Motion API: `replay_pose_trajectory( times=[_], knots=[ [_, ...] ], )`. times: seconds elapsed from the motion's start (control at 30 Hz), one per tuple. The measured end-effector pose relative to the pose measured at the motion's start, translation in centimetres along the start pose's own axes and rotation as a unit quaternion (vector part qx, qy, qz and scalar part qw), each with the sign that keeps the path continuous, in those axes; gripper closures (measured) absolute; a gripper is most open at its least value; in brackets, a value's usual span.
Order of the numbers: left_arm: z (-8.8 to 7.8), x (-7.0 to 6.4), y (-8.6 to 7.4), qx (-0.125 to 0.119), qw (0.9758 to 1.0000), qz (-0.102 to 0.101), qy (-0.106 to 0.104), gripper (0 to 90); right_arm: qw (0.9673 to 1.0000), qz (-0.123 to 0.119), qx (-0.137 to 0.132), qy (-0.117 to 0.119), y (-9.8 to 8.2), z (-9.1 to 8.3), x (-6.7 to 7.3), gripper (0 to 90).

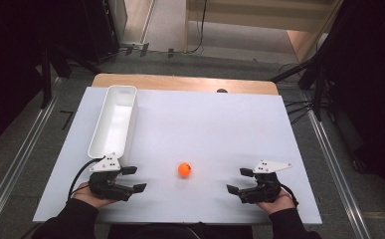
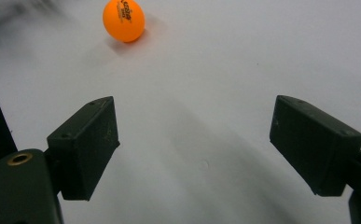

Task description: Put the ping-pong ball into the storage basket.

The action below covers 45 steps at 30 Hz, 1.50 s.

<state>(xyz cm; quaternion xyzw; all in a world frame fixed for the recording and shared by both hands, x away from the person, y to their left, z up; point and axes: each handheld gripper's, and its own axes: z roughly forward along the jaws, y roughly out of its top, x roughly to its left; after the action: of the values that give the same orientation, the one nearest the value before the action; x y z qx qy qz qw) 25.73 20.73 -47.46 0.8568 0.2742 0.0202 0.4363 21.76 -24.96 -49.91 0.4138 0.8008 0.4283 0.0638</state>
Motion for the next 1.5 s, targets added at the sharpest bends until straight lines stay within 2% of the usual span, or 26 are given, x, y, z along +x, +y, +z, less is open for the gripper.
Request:
replay_pose_trajectory(
  times=[0.37,0.73,0.83,0.9,1.07,1.13,1.5],
  knots=[
    [0.1,-0.2,-0.1,0.0,1.0,0.0,0.002,27.9,1.0,0.001,0.003,0.004,0.2,0.3,-0.3,14.0],
    [0.1,0.1,-0.3,-0.001,0.9999,-0.012,0.001,27.9,0.9998,-0.003,0.014,0.014,0.4,0.9,0.0,14.0],
    [0.3,0.1,-0.1,0.004,1.0,-0.003,-0.003,27.9,0.9998,-0.011,0.014,0.014,0.3,0.9,0.1,14.0],
    [0.3,-0.1,-0.1,0.005,1.0,-0.006,-0.004,27.9,0.9998,-0.006,0.015,0.015,0.4,0.9,0.1,14.0],
    [0.3,-0.2,-0.2,0.006,1.0,-0.004,-0.001,27.9,0.9995,-0.011,0.01,0.027,0.5,0.9,0.1,14.0],
    [0.3,-0.1,-0.1,0.005,1.0,-0.006,0.0,27.9,0.9995,-0.005,0.013,0.03,0.6,1.0,0.2,14.0],
    [0.7,0.2,0.1,0.007,1.0,-0.003,-0.005,27.9,0.9997,-0.001,0.016,0.017,0.1,0.7,0.1,14.0]
  ],
)
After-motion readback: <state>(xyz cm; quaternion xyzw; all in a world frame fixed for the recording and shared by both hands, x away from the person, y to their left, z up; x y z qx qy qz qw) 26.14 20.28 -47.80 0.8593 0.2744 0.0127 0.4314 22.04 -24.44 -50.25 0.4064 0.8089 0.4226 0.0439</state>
